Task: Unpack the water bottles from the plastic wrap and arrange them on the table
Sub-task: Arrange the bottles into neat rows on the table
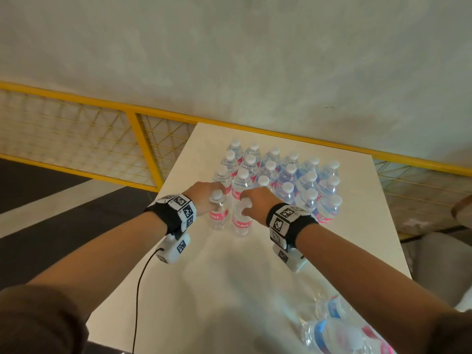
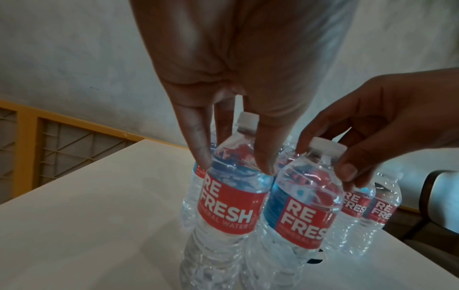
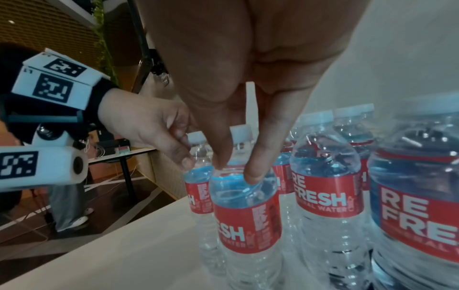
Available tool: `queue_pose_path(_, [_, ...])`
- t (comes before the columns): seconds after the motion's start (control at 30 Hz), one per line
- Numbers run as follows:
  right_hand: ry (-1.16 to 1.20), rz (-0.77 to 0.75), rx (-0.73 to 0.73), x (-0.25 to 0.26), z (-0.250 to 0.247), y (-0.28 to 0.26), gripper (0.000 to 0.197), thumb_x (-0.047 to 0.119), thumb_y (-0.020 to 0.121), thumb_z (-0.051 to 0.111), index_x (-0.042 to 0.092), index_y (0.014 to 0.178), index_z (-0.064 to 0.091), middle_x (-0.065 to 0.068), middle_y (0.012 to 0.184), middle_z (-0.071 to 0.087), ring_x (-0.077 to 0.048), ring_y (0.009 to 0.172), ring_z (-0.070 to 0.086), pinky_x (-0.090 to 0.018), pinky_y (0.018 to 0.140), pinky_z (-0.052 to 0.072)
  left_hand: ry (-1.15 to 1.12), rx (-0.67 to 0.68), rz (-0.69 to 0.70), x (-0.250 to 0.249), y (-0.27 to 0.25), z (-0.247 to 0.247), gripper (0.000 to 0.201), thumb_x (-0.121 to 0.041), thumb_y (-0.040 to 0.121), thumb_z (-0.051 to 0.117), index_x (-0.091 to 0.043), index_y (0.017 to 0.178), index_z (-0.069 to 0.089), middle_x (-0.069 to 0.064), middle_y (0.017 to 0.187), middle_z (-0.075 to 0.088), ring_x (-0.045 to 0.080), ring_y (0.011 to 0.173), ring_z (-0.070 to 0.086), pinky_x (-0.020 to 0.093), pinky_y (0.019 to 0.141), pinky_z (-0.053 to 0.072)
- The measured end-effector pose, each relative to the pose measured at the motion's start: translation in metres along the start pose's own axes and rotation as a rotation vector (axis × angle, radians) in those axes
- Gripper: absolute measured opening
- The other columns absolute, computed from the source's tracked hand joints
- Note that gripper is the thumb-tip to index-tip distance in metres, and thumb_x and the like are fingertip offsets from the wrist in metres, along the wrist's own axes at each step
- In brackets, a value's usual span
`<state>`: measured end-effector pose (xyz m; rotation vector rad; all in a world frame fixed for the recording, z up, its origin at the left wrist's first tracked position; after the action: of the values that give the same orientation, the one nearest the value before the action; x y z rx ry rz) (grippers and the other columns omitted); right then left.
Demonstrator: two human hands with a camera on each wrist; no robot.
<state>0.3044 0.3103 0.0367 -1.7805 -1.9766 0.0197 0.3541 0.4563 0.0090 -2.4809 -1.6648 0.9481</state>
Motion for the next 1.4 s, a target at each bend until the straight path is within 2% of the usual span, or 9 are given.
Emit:
queue_pose_path(0.27, [0.006,0.035,0.051,0.002,-0.004,0.013,0.044,0.015,0.086,0.064,0.014,0.13,0.055,-0.01,0.129,0.056,-0.026,0.117,0.054,-0.033,0.096,0.045,-0.123,0.001,0.009,0.016,0.008,-0.006,0.046,-0.019,0.077,0.074,-0.022,0.119,0.058,0.0,0.11,0.061,0.025,0.106,0.059,0.029,0.088,0.045])
queue_pose_path(0.43, [0.078,0.072,-0.001,0.002,-0.004,0.017,0.044,0.014,0.088,0.062,0.014,0.131,0.052,-0.011,0.125,0.057,-0.027,0.113,0.056,-0.033,0.093,0.046,-0.108,-0.006,0.02,0.016,0.017,-0.007,0.048,-0.021,0.078,0.073,-0.018,0.123,0.055,0.005,0.118,0.061,0.026,0.109,0.057,0.031,0.092,0.044])
queue_pose_path(0.63, [0.193,0.131,-0.019,-0.002,0.006,0.023,0.051,0.025,0.08,0.071,0.021,0.127,0.051,-0.009,0.122,0.057,-0.027,0.109,0.057,-0.036,0.092,0.05,-0.243,0.007,-0.028,0.039,0.024,0.002,0.072,-0.033,0.069,0.081,-0.026,0.133,0.049,0.003,0.124,0.059,0.022,0.111,0.059,0.038,0.1,0.047])
queue_pose_path(0.83, [0.244,0.171,0.005,-0.013,0.007,0.029,0.062,0.017,0.082,0.07,0.027,0.136,0.042,-0.01,0.128,0.053,-0.026,0.11,0.057,-0.032,0.092,0.047,-0.326,-0.038,-0.031,0.043,0.028,0.008,0.067,-0.031,0.075,0.078,-0.023,0.133,0.046,0.007,0.122,0.057,0.026,0.104,0.062,0.033,0.096,0.046])
queue_pose_path(0.93, [0.356,0.23,-0.036,-0.024,0.012,0.024,0.065,0.026,0.08,0.072,0.026,0.137,0.041,-0.006,0.127,0.055,-0.023,0.114,0.055,-0.029,0.094,0.043,-0.522,0.042,-0.048,0.047,0.028,0.018,0.06,-0.034,0.082,0.07,-0.029,0.135,0.043,0.004,0.13,0.05,0.022,0.113,0.058,0.037,0.094,0.05])
queue_pose_path(1.0, [0.415,0.248,-0.042,-0.027,0.019,0.021,0.067,0.029,0.08,0.072,0.026,0.139,0.042,-0.007,0.124,0.058,-0.025,0.109,0.059,-0.033,0.097,0.048,-0.703,0.105,-0.092,0.049,0.025,0.022,0.056,-0.04,0.087,0.063,-0.034,0.138,0.041,-0.001,0.132,0.047,0.016,0.12,0.05,0.035,0.089,0.052])
queue_pose_path(1.13, [0.582,0.305,-0.078,-0.03,0.031,0.022,0.065,0.024,0.079,0.073,0.029,0.138,0.045,-0.01,0.112,0.063,-0.029,0.092,0.067,-0.039,0.085,0.057,-0.81,0.078,-0.077,0.048,0.025,0.021,0.045,-0.035,0.089,0.061,-0.033,0.132,0.05,0.001,0.125,0.054,0.015,0.115,0.054,0.025,0.079,0.054])
queue_pose_path(1.3, [0.585,0.311,-0.111,-0.028,0.032,0.024,0.063,0.027,0.081,0.072,0.029,0.138,0.045,-0.007,0.114,0.061,-0.023,0.096,0.063,-0.029,0.081,0.051,-0.87,0.045,-0.047,0.053,0.028,0.024,0.043,-0.029,0.088,0.064,-0.029,0.13,0.055,0.007,0.124,0.061,0.02,0.113,0.06,0.029,0.09,0.052])
queue_pose_path(1.4, [0.584,0.306,-0.108,-0.026,0.033,0.026,0.064,0.027,0.082,0.071,0.029,0.139,0.043,-0.007,0.115,0.06,-0.021,0.09,0.062,-0.021,0.068,0.047,-0.894,0.027,-0.047,0.055,0.029,0.027,0.043,-0.025,0.088,0.065,-0.028,0.13,0.055,0.011,0.119,0.059,0.023,0.114,0.059,0.031,0.092,0.051])
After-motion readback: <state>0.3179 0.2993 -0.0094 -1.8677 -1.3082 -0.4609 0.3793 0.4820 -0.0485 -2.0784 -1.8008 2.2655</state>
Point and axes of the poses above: each hand's wrist, its own y-axis towards the middle knuckle, its own z-axis out of the palm, x = y × z, the point moved 6 cm from there along y, towards the middle knuckle
